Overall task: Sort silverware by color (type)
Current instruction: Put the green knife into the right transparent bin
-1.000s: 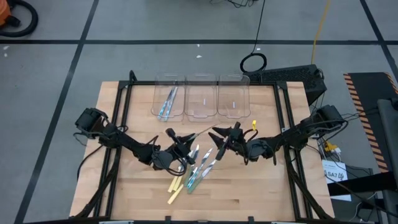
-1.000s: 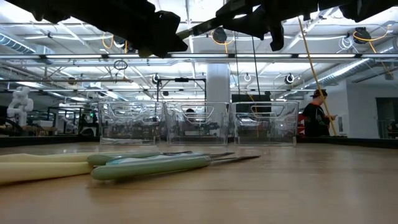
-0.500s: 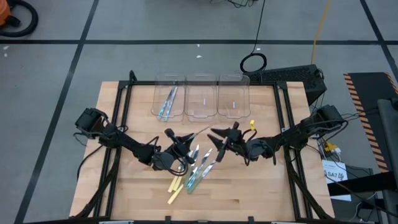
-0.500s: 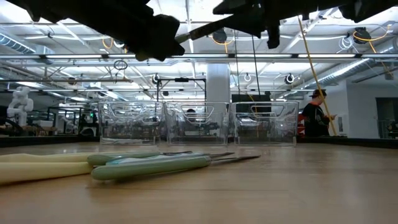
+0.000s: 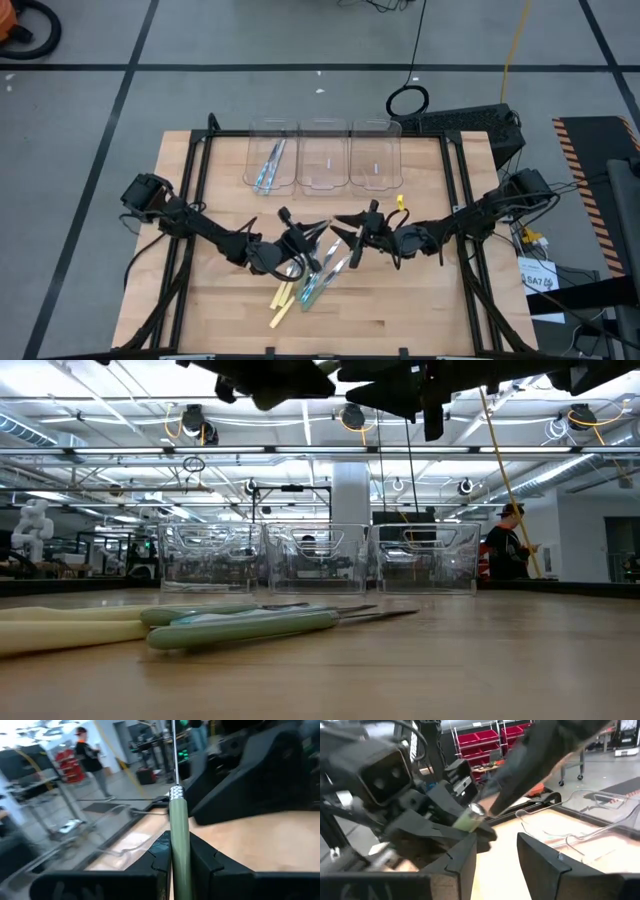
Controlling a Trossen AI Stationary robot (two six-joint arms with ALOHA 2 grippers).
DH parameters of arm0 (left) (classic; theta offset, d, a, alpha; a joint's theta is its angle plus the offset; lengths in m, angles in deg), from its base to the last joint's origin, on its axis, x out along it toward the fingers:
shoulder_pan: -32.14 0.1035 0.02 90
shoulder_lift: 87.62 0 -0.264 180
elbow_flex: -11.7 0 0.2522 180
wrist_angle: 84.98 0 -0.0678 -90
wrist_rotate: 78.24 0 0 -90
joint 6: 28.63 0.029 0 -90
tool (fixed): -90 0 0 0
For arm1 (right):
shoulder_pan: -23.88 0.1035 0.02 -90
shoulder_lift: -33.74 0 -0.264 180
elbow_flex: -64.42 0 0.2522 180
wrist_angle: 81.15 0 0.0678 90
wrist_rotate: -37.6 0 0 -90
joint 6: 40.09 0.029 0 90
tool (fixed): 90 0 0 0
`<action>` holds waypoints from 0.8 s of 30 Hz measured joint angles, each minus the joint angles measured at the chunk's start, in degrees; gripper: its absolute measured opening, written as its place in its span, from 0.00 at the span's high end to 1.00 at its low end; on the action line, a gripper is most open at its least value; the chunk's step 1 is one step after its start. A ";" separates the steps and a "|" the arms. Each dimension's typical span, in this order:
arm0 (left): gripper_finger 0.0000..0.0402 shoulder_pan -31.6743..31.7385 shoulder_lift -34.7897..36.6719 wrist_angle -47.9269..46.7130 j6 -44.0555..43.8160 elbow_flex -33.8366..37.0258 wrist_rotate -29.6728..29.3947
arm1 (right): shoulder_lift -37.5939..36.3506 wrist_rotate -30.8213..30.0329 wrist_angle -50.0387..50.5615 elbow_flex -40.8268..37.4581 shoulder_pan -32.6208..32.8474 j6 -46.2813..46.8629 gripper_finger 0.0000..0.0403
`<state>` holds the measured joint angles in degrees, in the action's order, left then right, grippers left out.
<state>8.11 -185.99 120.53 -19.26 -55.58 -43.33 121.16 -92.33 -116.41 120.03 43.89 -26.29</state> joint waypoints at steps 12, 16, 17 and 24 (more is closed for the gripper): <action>0.90 0.05 0.00 0.32 -2.50 -0.61 3.44 | -0.04 2.72 -1.29 0.00 0.04 -4.77 0.66; 0.90 -0.24 0.04 0.12 -1.80 -0.68 3.48 | -0.02 2.62 -4.18 0.00 0.80 -9.71 0.66; 0.90 -0.35 0.04 -0.11 -1.78 -0.68 3.48 | -0.02 2.59 -5.03 0.00 1.07 -11.14 0.66; 0.90 -0.37 0.04 0.83 -1.93 -0.68 7.35 | -0.02 7.58 -6.41 0.00 1.60 -15.25 0.66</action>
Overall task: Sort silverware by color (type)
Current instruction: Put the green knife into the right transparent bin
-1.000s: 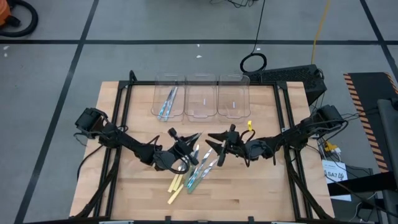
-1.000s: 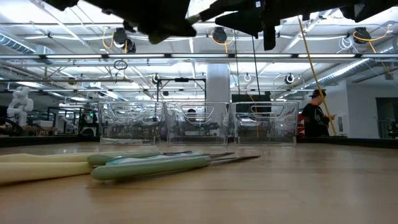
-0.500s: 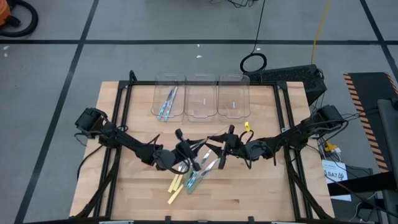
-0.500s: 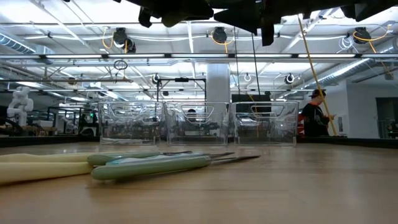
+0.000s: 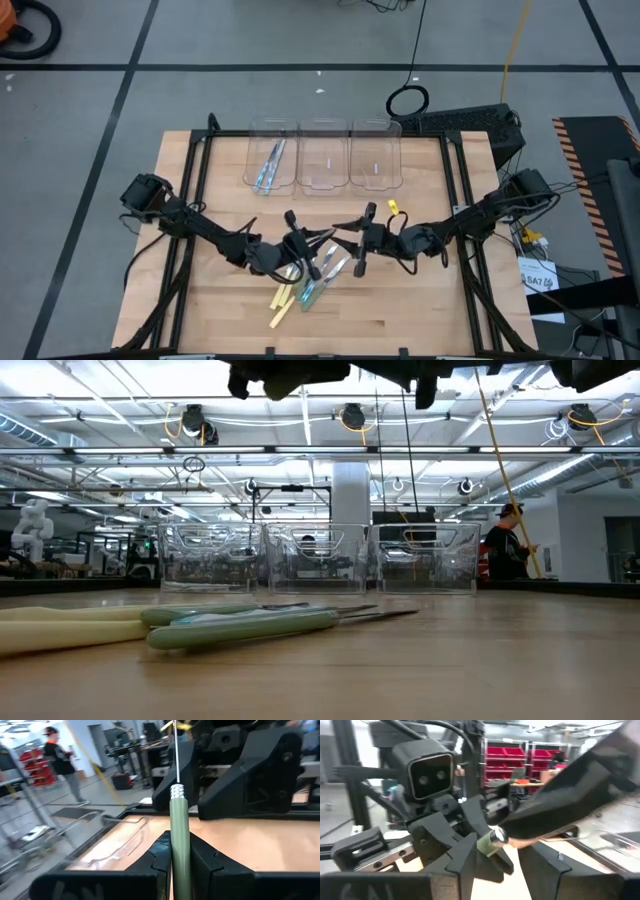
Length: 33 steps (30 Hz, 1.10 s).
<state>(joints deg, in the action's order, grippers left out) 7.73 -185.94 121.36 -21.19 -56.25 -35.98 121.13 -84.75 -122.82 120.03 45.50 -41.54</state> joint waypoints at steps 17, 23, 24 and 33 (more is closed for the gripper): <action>0.90 -0.03 -0.02 0.44 0.52 0.00 3.38 | 0.04 5.82 -1.68 0.00 -0.66 0.13 0.93; 0.85 0.02 -0.02 -2.11 0.03 0.00 4.43 | 0.09 5.61 -0.92 0.00 -0.90 1.14 0.93; 0.82 0.00 -0.03 -2.47 -0.10 0.00 4.79 | 0.09 5.60 -0.94 0.00 -0.88 1.14 0.93; 0.48 -0.60 -0.04 -13.06 -4.74 -4.78 5.24 | -2.74 5.27 1.34 0.00 0.04 0.84 0.93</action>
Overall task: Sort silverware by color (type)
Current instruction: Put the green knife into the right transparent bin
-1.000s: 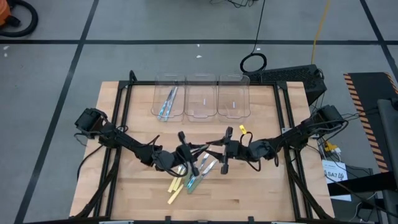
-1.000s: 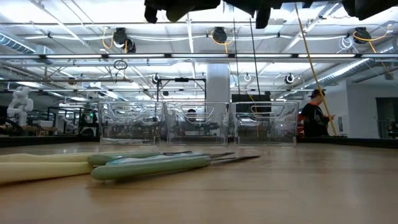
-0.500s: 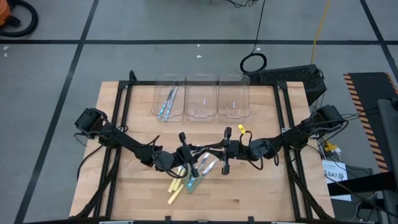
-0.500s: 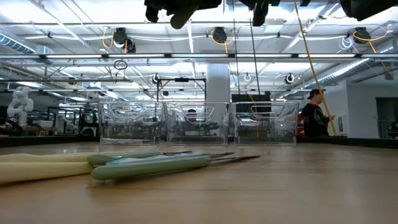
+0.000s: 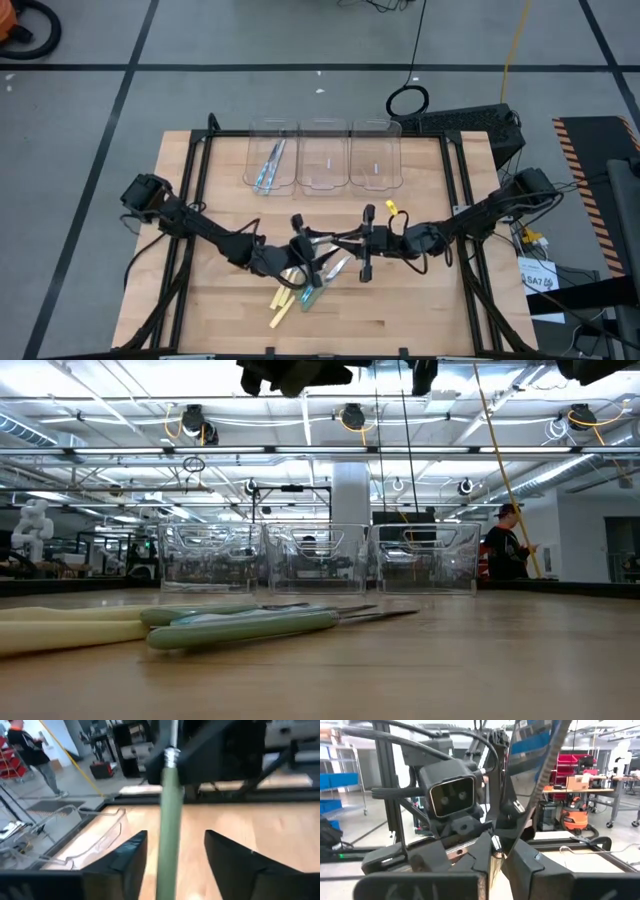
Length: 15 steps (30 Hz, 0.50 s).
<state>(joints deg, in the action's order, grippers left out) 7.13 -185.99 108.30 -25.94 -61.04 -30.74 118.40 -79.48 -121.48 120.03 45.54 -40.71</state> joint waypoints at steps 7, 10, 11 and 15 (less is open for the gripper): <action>0.42 -1.03 0.00 -28.08 -8.88 -10.43 -0.06 | -7.02 -5.75 11.86 0.02 1.86 1.93 0.93; 0.42 -1.32 0.04 -37.26 -13.83 -13.20 -0.14 | -9.02 -7.69 15.82 0.02 2.42 4.16 0.93; 0.42 -1.41 0.04 -38.65 -14.82 -13.32 -0.12 | -9.45 -7.88 16.67 0.02 2.48 4.85 0.93; 0.42 -1.52 0.00 -40.41 -16.52 -13.32 0.00 | -9.72 -7.81 18.06 0.02 2.46 6.84 0.93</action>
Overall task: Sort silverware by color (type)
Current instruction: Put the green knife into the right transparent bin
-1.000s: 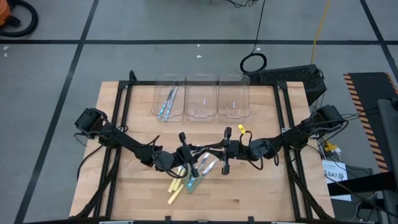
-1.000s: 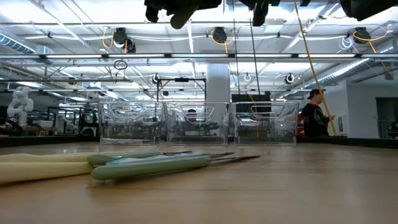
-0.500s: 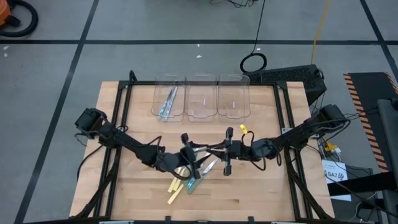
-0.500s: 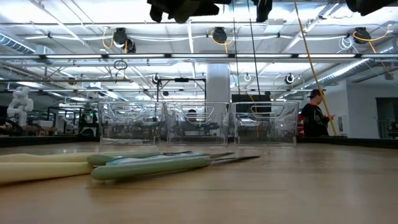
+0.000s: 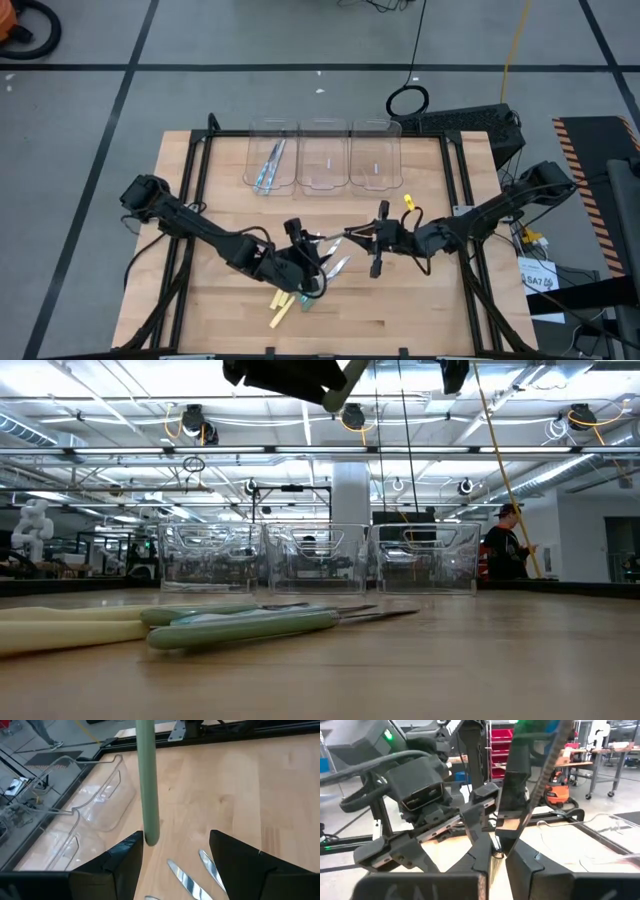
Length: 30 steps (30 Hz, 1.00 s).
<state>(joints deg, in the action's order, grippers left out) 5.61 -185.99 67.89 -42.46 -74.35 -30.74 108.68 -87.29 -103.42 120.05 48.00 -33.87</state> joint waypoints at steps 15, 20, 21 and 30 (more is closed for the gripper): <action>0.42 1.45 0.00 -0.11 0.59 0.42 0.00 | -0.28 2.26 1.00 0.00 -0.17 0.27 0.92; 0.45 1.90 0.00 0.77 0.30 0.42 0.00 | -0.26 3.69 1.21 0.00 -0.02 2.03 0.92; 0.47 1.86 0.00 1.31 0.43 0.42 0.03 | -0.26 3.67 1.20 0.00 0.09 2.08 0.92; 0.73 2.92 0.00 1.68 2.35 0.44 3.44 | -0.26 3.69 1.25 0.00 0.37 1.82 0.92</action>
<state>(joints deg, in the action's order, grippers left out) 8.54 -185.99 69.57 -40.11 -73.92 -27.29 108.41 -83.60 -102.17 120.05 48.38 -32.06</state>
